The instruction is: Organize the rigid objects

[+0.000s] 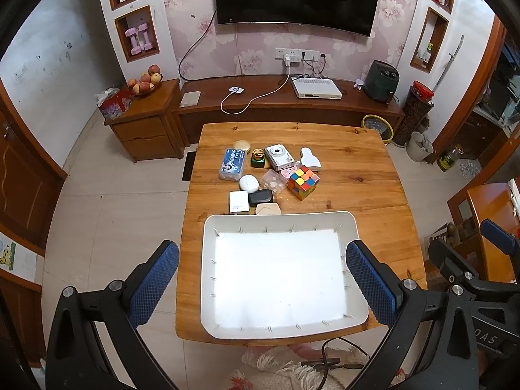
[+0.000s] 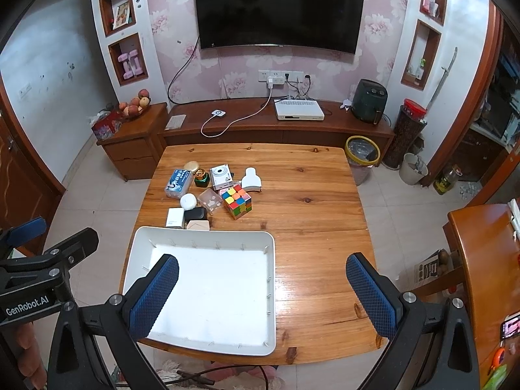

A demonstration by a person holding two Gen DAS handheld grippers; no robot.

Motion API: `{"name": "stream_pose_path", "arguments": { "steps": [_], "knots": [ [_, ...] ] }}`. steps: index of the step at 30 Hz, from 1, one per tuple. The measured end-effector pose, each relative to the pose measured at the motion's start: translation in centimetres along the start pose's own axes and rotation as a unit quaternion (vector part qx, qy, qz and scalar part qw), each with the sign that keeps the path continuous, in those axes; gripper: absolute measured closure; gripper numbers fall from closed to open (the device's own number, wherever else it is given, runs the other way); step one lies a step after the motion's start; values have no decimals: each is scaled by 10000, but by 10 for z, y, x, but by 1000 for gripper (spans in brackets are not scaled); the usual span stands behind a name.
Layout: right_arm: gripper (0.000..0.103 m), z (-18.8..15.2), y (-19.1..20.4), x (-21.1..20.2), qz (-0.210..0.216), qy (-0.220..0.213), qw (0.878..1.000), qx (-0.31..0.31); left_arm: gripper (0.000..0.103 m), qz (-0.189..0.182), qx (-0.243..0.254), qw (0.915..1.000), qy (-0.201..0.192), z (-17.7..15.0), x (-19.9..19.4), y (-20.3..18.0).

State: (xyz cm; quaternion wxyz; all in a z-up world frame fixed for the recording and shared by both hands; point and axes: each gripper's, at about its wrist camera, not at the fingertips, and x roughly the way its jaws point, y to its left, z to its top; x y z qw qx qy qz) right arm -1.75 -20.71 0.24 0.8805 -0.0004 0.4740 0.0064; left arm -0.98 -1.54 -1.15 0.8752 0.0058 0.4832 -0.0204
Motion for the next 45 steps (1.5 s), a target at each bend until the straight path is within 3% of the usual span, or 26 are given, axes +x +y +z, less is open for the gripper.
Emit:
{"name": "stream_pose_path", "arguments": {
  "steps": [45],
  "knots": [
    [0, 15, -6, -11, 99, -43, 9999, -128, 1, 18, -140, 9997, 199, -9, 7, 9]
  ]
}}
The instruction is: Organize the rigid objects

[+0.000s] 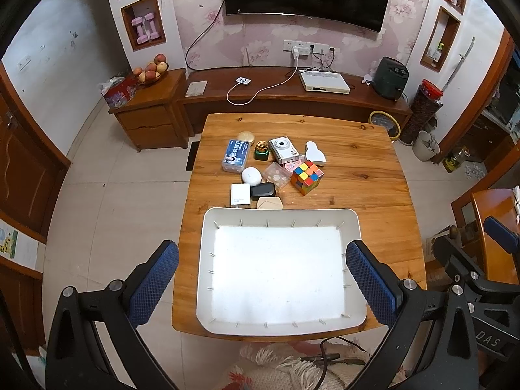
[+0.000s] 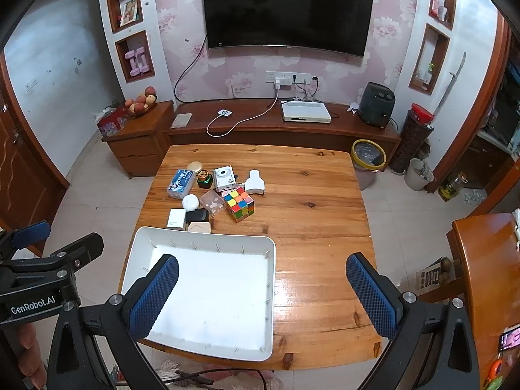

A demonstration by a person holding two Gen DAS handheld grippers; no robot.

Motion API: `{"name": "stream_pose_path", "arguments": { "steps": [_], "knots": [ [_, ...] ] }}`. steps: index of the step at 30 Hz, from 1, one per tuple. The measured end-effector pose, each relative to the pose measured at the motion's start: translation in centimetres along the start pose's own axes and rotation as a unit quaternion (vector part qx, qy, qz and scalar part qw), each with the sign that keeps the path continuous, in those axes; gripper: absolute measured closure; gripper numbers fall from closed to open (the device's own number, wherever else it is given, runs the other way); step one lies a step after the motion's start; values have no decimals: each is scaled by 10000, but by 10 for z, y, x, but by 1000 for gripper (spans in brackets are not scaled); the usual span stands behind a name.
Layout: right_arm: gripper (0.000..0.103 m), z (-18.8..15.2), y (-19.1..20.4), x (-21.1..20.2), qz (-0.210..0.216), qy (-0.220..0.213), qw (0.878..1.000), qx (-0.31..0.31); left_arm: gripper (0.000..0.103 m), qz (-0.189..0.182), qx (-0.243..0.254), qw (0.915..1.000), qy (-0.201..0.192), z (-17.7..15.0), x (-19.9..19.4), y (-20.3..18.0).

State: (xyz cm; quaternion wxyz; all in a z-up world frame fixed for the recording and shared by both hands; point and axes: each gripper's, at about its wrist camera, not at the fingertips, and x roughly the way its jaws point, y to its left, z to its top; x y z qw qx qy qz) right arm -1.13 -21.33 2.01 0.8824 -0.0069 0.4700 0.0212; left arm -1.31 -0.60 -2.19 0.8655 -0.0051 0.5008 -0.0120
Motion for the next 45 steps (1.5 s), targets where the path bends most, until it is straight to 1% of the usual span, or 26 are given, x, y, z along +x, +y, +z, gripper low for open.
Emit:
{"name": "stream_pose_path", "arguments": {
  "steps": [2, 8, 15, 21, 31, 35, 41, 45],
  "knots": [
    [0, -2, -2, 7, 19, 4, 10000, -12, 1, 10, -39, 10000, 36, -1, 0, 1],
    [0, -2, -2, 7, 6, -19, 10000, -8, 1, 55, -175, 9998, 92, 11, -2, 0],
    [0, 3, -12, 11, 18, -128, 9999, -104, 1, 160, -350, 9993, -15, 21, -11, -3],
    [0, 1, -19, 12, 104, -203, 9995, -227, 1, 218, -478, 9986, 3, 28, -14, -8],
    [0, 4, -33, 19, 305, -313, 9983, -397, 1, 398, -729, 9965, -82, 37, -22, -10],
    [0, 5, -37, 27, 405, -315, 9976, -465, 1, 549, -801, 9952, -143, 42, -26, -7],
    [0, 12, -39, 35, 621, -339, 9962, -509, 1, 875, -938, 9909, -400, 60, -39, 10],
    [0, 24, -39, 44, 817, -257, 9955, -406, 1, 1017, -718, 9912, -437, 77, -27, 17]
  ]
}}
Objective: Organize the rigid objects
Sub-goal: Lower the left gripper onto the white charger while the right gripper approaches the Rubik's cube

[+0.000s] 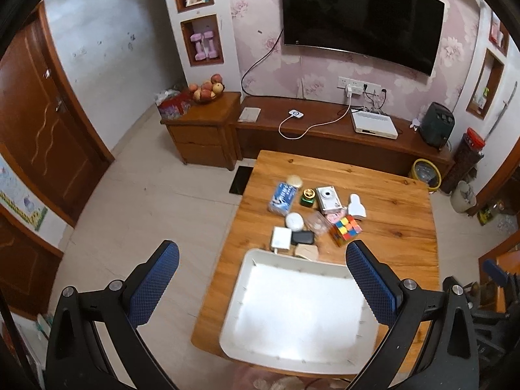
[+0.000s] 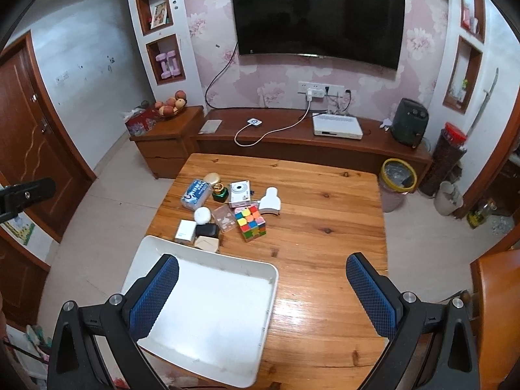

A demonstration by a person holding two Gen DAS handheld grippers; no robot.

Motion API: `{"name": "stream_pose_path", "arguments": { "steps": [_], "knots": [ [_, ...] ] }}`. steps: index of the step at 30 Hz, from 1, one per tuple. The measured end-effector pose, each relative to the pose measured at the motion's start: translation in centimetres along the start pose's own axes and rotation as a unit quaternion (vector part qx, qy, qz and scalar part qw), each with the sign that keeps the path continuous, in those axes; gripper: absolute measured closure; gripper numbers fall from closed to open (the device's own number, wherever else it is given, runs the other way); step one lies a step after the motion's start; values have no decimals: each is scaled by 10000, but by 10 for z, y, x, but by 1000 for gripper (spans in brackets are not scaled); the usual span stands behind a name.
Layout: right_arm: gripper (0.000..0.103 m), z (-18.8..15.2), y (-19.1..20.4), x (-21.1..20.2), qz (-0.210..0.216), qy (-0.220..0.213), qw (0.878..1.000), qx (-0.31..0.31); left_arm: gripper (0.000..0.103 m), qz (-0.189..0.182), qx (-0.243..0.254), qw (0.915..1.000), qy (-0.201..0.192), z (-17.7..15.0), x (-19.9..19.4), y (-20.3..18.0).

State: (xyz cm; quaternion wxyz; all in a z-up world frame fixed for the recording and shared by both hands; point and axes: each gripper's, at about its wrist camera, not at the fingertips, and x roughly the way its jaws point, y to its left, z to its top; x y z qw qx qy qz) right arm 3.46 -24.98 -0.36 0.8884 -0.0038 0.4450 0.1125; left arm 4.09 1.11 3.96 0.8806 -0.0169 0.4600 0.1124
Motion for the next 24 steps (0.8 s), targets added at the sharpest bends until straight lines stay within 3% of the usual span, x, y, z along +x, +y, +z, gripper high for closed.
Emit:
{"name": "stream_pose_path", "arguments": {
  "steps": [6, 11, 16, 19, 24],
  "knots": [
    [0, 29, 2, 22, -157, 12, 9998, 143, 1, -34, 561, 9981, 268, 20, 58, -10],
    [0, 60, 4, 51, -455, -6, 9988, 205, 1, -210, 748, 9911, 1081, 32, 153, -14],
    [0, 80, 14, 115, -525, 296, 9982, -16, 1, -424, 588, 9727, 2206, 24, 271, -13],
    [0, 79, 20, 170, -542, 653, 9961, -250, 1, -427, 485, 9606, 2702, 7, 322, -11],
    [1, 54, 30, 261, -449, 1436, 9874, -487, 2, -407, 550, 9421, 3283, -18, 373, -17]
  ]
}}
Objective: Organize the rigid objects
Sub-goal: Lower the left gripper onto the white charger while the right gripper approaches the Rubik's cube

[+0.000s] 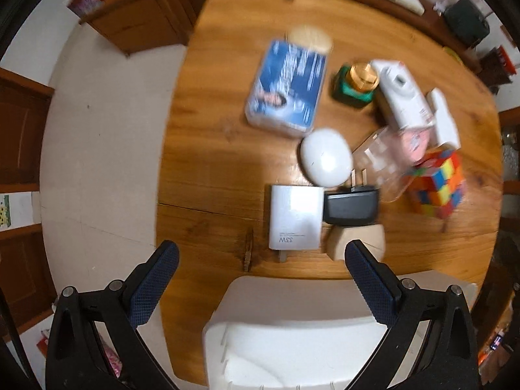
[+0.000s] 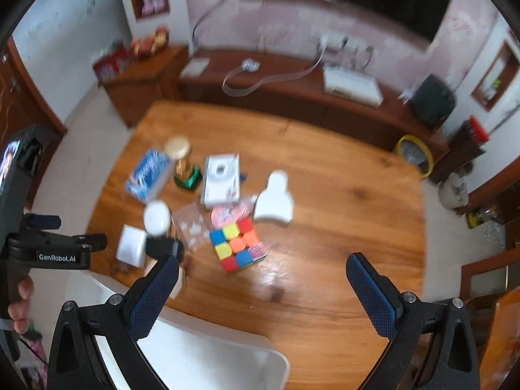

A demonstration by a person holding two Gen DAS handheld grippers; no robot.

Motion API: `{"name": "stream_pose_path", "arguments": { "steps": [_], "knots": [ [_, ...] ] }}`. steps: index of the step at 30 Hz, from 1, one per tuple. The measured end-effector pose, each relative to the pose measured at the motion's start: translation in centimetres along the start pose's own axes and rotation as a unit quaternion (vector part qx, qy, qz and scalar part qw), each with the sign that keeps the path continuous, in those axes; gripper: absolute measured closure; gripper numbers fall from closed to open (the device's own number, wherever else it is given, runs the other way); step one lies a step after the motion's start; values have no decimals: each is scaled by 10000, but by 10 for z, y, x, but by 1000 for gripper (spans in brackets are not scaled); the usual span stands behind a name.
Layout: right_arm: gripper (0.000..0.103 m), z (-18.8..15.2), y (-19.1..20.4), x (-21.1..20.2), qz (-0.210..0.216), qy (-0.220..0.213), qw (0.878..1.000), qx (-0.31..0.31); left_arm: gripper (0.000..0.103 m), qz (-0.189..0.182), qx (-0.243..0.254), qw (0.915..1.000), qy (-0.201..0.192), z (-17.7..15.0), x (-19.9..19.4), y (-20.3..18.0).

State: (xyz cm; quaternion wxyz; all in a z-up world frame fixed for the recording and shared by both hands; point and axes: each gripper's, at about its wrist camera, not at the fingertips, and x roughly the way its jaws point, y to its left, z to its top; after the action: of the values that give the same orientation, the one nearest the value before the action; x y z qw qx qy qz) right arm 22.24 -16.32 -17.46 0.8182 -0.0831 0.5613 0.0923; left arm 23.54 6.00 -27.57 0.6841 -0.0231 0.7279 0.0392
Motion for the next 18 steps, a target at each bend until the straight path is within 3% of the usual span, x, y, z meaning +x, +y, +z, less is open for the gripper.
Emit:
{"name": "stream_pose_path", "arguments": {
  "steps": [4, 10, 14, 16, 18],
  "knots": [
    [1, -1, 11, 47, 52, 373, 9992, -158, 2, 65, 56, 9997, 217, 7, 17, -5],
    [1, 5, 11, 79, 27, 735, 9971, -213, 2, -29, -82, 9990, 447, 18, 26, -9],
    [1, 7, 9, 92, 42, 875, 9958, -259, 15, 72, -80, 9986, 513, 20, 35, -12],
    [1, 7, 8, 97, 82, 942, 9952, -268, 16, 77, -126, 9985, 533, 22, 41, -11],
    [9, 9, 8, 104, 144, 1028, 9942, -285, 16, 30, -219, 9983, 532, 23, 44, -7]
  ]
}}
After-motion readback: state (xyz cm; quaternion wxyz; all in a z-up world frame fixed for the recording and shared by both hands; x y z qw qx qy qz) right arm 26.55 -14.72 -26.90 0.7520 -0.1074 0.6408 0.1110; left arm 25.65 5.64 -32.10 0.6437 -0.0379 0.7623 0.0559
